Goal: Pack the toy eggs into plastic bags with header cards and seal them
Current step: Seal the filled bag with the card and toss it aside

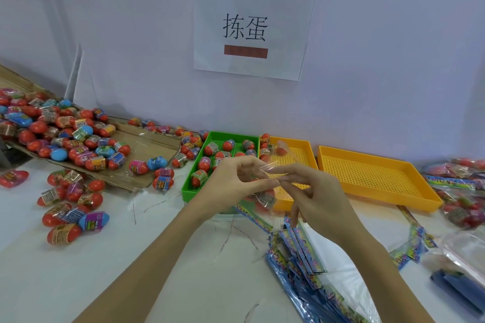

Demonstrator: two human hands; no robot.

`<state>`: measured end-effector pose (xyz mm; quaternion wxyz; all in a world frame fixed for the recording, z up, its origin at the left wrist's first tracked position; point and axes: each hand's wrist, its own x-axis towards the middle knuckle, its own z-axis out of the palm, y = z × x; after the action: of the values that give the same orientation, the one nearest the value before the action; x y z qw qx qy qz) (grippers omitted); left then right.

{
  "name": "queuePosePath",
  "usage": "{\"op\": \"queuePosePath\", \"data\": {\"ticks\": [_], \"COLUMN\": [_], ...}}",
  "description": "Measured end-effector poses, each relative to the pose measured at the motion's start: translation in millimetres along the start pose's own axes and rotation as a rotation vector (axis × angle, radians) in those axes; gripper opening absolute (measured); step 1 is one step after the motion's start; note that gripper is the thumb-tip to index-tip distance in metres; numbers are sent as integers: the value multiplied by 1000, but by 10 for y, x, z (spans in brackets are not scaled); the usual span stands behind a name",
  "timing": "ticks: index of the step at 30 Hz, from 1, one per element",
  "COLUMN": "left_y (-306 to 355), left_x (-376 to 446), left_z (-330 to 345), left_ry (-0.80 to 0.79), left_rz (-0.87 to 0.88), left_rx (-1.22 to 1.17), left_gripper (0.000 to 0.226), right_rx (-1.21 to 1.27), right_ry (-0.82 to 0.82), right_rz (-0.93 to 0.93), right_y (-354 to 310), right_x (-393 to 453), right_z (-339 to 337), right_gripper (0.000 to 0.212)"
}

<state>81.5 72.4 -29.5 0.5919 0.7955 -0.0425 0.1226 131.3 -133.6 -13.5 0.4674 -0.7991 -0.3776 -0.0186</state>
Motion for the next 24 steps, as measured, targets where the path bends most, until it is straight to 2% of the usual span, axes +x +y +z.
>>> {"op": "queuePosePath", "data": {"ticks": [3,6,8,10,12,15,17,20,24], "left_y": [8,11,-22,-52,-79,-113,-131,-129,-126], "left_x": [9,15,27,47,57,65,70,78,77], "left_z": [-28,-79,-132,-190,-225,-238,-246,-261,-254], "left_ry": [68,237,395,481,508,515,505,497,455], "left_rz": [0,-8,-41,-81,-99,-93,-88,-79,-87], "left_rx": [-36,-68,-102,-153,-187,-188,-204,-185,-211], "left_gripper": [27,26,25,27,31,31,31,30,29], "right_rx": [144,203,167,50,-137,-433,-523,-573,-504], "right_ry": [53,190,304,360,265,-50,-135,-156,30], "right_rz": [-46,-119,-131,-59,45,119,139,165,157], "right_y": [-66,-130,-134,-73,18,199,289,440,532], "right_x": [-8,1,57,178,375,748,983,1210,1270], "right_z": [-3,-41,-39,18,95,234,337,474,552], "right_gripper": [26,23,21,22,26,39,50,56,33]}}
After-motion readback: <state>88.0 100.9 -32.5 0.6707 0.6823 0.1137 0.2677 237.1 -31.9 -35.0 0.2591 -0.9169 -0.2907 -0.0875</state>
